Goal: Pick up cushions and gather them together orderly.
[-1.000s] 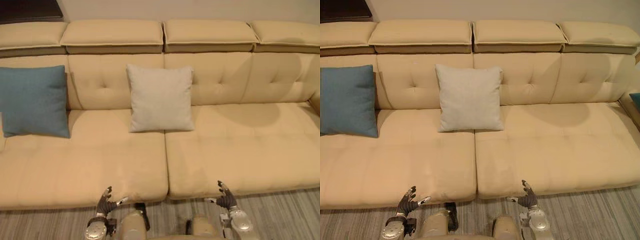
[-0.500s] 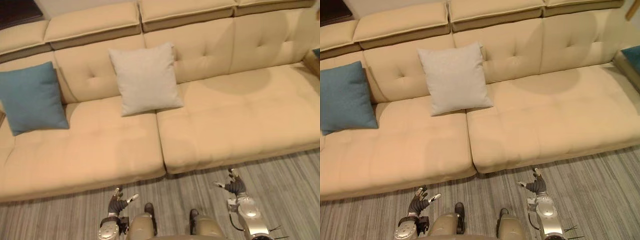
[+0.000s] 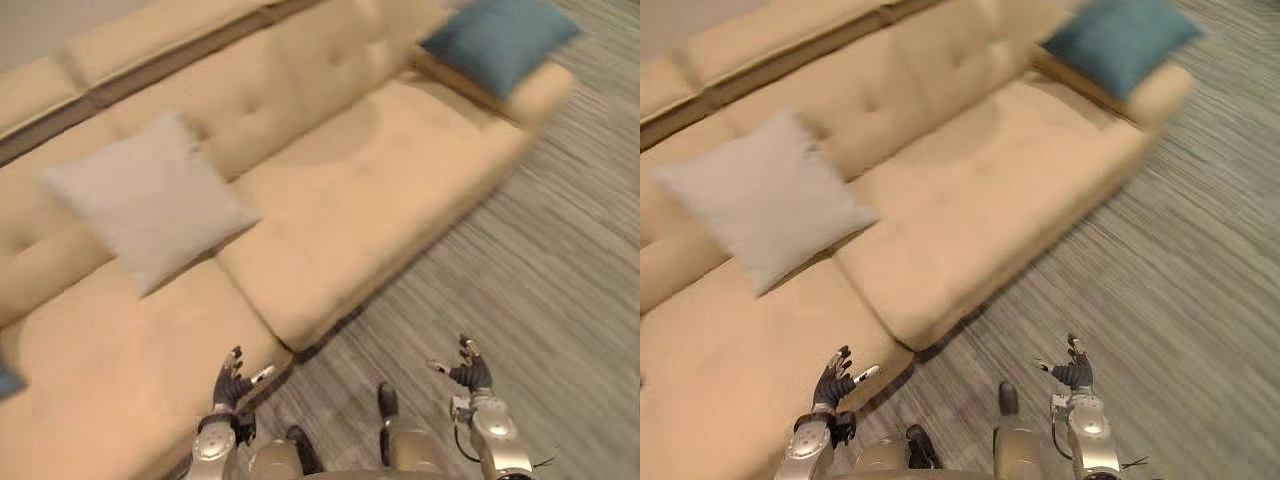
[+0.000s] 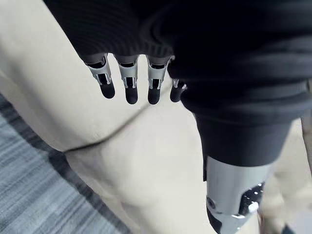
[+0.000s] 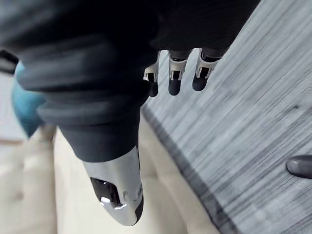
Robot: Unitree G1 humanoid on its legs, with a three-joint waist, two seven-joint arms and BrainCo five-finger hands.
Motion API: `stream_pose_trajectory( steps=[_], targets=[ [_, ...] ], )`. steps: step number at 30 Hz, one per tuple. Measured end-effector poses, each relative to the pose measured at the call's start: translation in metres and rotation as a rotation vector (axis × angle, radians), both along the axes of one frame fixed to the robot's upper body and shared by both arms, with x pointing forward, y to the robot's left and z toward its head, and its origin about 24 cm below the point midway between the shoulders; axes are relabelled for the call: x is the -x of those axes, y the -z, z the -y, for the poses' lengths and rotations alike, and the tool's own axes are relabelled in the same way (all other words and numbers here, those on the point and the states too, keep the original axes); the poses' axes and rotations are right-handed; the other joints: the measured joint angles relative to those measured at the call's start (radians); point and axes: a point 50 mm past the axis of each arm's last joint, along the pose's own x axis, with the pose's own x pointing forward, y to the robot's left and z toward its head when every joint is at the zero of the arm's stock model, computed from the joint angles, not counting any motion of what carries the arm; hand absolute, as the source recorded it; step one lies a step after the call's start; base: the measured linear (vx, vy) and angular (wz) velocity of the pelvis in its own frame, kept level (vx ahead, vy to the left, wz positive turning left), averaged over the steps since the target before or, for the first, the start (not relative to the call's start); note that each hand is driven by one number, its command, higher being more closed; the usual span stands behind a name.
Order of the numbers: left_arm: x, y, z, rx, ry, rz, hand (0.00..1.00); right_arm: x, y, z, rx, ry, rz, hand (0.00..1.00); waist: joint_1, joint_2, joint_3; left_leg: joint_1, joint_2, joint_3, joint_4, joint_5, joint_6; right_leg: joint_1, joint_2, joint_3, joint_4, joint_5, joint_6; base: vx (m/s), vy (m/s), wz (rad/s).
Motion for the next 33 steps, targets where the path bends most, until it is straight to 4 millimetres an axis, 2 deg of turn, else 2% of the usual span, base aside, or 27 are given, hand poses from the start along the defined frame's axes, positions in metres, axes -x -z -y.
stream_pose_trajectory(
  steps=[1,2,3,4,7,8,9,10,11,13,14,15,16,17,18,19,20,21,22,23,24,25,26,27,29,31,33],
  targets=[
    [0.0,0.0,0.0,0.002,0.0,-0.004,0.0,0.002,0.003,0.0,-0.005,0.005,-0.018,0.0,-0.004,0.009,-0.002,0.053,0.024,0.098,0.001,-0.004,-0.024,0.016,-0.047,-0.202,0.029,-0.015,-0.045,0.19,-0.008,-2.4],
    [0.002,0.001,-0.002,-0.006,0.002,-0.011,0.0,0.003,0.005,-0.001,-0.011,0.005,-0.027,0.0,0.001,0.011,-0.006,0.092,0.028,0.165,0.004,0.0,-0.034,0.021,-0.063,-0.278,0.042,-0.005,-0.032,0.21,-0.03,-2.38],
    [0.002,0.001,-0.004,-0.011,0.003,-0.014,0.0,0.003,0.006,-0.002,-0.013,0.004,-0.032,0.0,0.003,0.007,-0.01,0.113,0.026,0.18,-0.002,0.003,-0.04,0.017,-0.061,-0.286,0.05,0.021,-0.024,0.31,-0.167,-2.38],
    [-0.002,-0.001,-0.006,-0.018,0.008,-0.014,0.0,0.002,0.007,-0.001,-0.013,0.005,-0.039,0.0,-0.01,0.01,-0.01,0.145,0.032,0.185,0.001,0.004,-0.045,-0.011,-0.029,-0.245,0.066,0.028,0.026,0.36,-0.232,-1.89],
    [-0.016,-0.006,-0.001,-0.015,0.03,0.018,0.0,0.002,0.007,0.001,-0.008,0.006,-0.046,0.0,-0.026,0.028,-0.012,0.162,0.109,0.175,0.148,0.025,-0.087,-0.018,0.049,-0.144,0.075,-0.002,0.061,0.33,-0.193,-1.63],
    [-0.027,-0.011,0.003,-0.008,0.042,0.046,0.0,0.004,0.008,0.001,-0.006,0.004,-0.054,0.0,-0.024,0.044,-0.005,0.15,0.179,0.073,0.327,0.083,-0.004,0.02,0.101,-0.091,0.074,-0.026,0.054,0.39,-0.128,-1.46],
    [-0.029,-0.012,0.007,-0.002,0.05,0.051,0.0,0.005,0.008,0.0,-0.008,0.004,-0.057,0.0,-0.023,0.045,-0.003,0.132,0.197,0.007,0.413,0.144,0.088,0.045,0.116,-0.064,0.073,-0.04,0.054,0.49,-0.101,-1.57],
    [-0.028,-0.011,0.01,0.002,0.058,0.05,0.0,0.007,0.01,-0.004,-0.017,-0.003,-0.058,0.0,-0.019,0.044,-0.001,0.089,0.202,-0.111,0.53,0.238,0.173,0.085,0.121,-0.013,0.068,-0.058,0.051,0.42,0.035,-1.6],
    [-0.028,-0.011,0.02,0.016,0.09,0.055,0.0,0.004,0.008,-0.007,-0.015,-0.013,-0.047,0.0,-0.007,0.033,0.006,-0.031,0.138,-0.321,0.713,0.111,0.101,0.128,0.129,0.078,0.07,-0.1,0.051,0.47,0.133,-1.67],
    [-0.026,-0.009,0.024,0.025,0.094,0.049,0.0,0.002,0.008,-0.012,-0.011,-0.028,-0.045,0.0,0.02,0.029,0.01,-0.181,0.053,-0.483,0.77,0.002,0.082,0.176,0.128,0.181,0.065,-0.14,0.072,0.38,0.197,-1.51],
    [-0.025,-0.008,0.024,0.024,0.096,0.046,0.0,0.003,0.008,-0.012,-0.011,-0.026,-0.048,0.0,0.028,0.029,0.011,-0.216,0.037,-0.508,0.756,-0.014,0.083,0.193,0.125,0.201,0.063,-0.149,0.085,0.42,0.247,-1.22],
    [-0.022,-0.007,0.024,0.022,0.09,0.039,0.0,0.006,0.01,-0.013,-0.017,-0.023,-0.057,0.0,0.04,0.024,0.017,-0.296,0.004,-0.555,0.683,-0.028,0.083,0.23,0.111,0.238,0.063,-0.174,0.117,0.43,0.298,-0.86],
    [-0.02,-0.006,0.024,0.018,0.085,0.032,0.0,0.006,0.01,-0.012,-0.013,-0.021,-0.057,0.0,0.041,0.028,0.023,-0.367,-0.025,-0.59,0.558,-0.023,0.075,0.263,0.091,0.264,0.062,-0.204,0.153,0.51,0.379,-0.77],
    [-0.018,-0.005,0.026,0.018,0.089,0.027,0.0,0.005,0.009,-0.009,-0.004,-0.021,-0.058,0.0,0.043,0.031,0.025,-0.384,-0.043,-0.604,0.482,-0.012,0.058,0.275,0.083,0.278,0.064,-0.219,0.168,0.43,0.38,-0.79],
    [-0.014,-0.003,0.029,0.029,0.088,0.016,0.0,0.005,0.009,-0.002,0.02,-0.02,-0.066,0.0,0.065,0.057,0.017,-0.397,-0.076,-0.64,0.238,0.09,0.004,0.282,0.086,0.319,0.082,-0.258,0.209,0.51,0.408,-0.84],
    [-0.011,-0.001,0.027,0.022,0.084,0.001,0.0,0.002,0.013,-0.008,0.01,-0.032,-0.086,0.0,0.086,0.028,0.013,-0.372,-0.106,-0.601,0.237,0.098,0.032,0.302,0.053,0.379,0.069,-0.267,0.222,0.53,0.368,-0.64],
    [-0.014,-0.003,0.025,0.015,0.085,0.011,0.0,0.001,0.013,-0.01,0.008,-0.035,-0.085,0.0,0.087,0.016,0.01,-0.373,-0.123,-0.593,0.228,0.098,0.033,0.303,0.049,0.382,0.056,-0.265,0.22,0.55,0.258,-0.14],
    [-0.021,-0.009,0.02,-0.002,0.079,0.044,0.0,-0.005,0.01,-0.01,0.012,-0.034,-0.07,0.0,0.095,-0.003,0.016,-0.377,-0.152,-0.578,0.236,0.081,0.068,0.31,0.044,0.37,0.041,-0.253,0.205,0.5,0.183,0.07],
    [-0.019,-0.009,0.019,-0.002,0.068,0.043,0.0,-0.012,0.008,-0.012,0.013,-0.038,-0.059,0.0,0.095,-0.003,0.015,-0.377,-0.16,-0.565,0.282,0.035,0.126,0.326,0.026,0.367,0.035,-0.234,0.223,0.49,0.212,-0.02],
    [-0.017,-0.008,0.019,-0.004,0.065,0.04,0.0,-0.015,0.007,-0.013,0.012,-0.041,-0.051,0.0,0.095,-0.005,0.014,-0.367,-0.168,-0.559,0.295,0.013,0.137,0.331,0.017,0.374,0.053,-0.232,0.234,0.47,0.293,-0.14],
    [-0.016,-0.008,0.019,-0.004,0.063,0.037,0.0,-0.018,0.006,-0.013,0.015,-0.044,-0.048,0.0,0.099,-0.007,0.014,-0.336,-0.178,-0.543,0.293,-0.02,0.143,0.319,0.004,0.392,0.129,-0.23,0.266,0.45,0.324,-0.09],
    [-0.012,-0.006,0.021,-0.004,0.075,0.024,0.0,-0.017,0.008,-0.017,0.018,-0.053,-0.056,0.0,0.101,-0.016,0.015,-0.254,-0.208,-0.531,0.261,-0.056,0.155,0.252,-0.024,0.405,0.361,-0.196,0.372,0.45,0.307,-0.06],
    [-0.011,-0.005,0.022,-0.004,0.08,0.022,0.0,-0.016,0.009,-0.019,0.015,-0.055,-0.063,0.0,0.097,-0.018,0.016,-0.216,-0.22,-0.534,0.245,-0.069,0.163,0.212,-0.032,0.404,0.476,-0.168,0.379,0.59,0.285,0.08],
    [-0.009,-0.004,0.02,-0.011,0.086,0.011,0.0,-0.013,0.013,-0.024,0.002,-0.058,-0.078,0.0,0.09,-0.024,0.018,-0.122,-0.243,-0.539,0.199,-0.09,0.176,0.136,-0.05,0.355,0.713,-0.175,0.36,0.61,0.2,0.14],
    [-0.005,-0.002,0.021,-0.015,0.094,-0.002,0.0,-0.003,0.019,-0.025,0.002,-0.06,-0.111,0.0,0.087,-0.015,0.011,0.007,-0.247,-0.548,0.109,-0.104,0.179,0.052,-0.07,0.2,0.801,-0.237,0.251,0.51,0.121,0.09],
    [-0.009,-0.004,0.019,-0.021,0.104,0.006,0.0,-0.002,0.02,-0.024,0.002,-0.06,-0.116,0.0,0.081,-0.016,0.008,0.077,-0.247,-0.563,0.039,-0.106,0.175,-0.036,-0.079,0.071,0.721,-0.269,0.193,0.46,0.047,0.2],
    [-0.014,-0.006,0.016,-0.03,0.106,0.016,0.0,-0.002,0.021,-0.023,0.007,-0.061,-0.125,0.0,0.065,-0.009,0.012,0.129,-0.229,-0.588,-0.012,-0.112,0.164,-0.103,-0.038,0.03,0.526,-0.261,0.18,0.53,0.004,0.34]
  ],
)
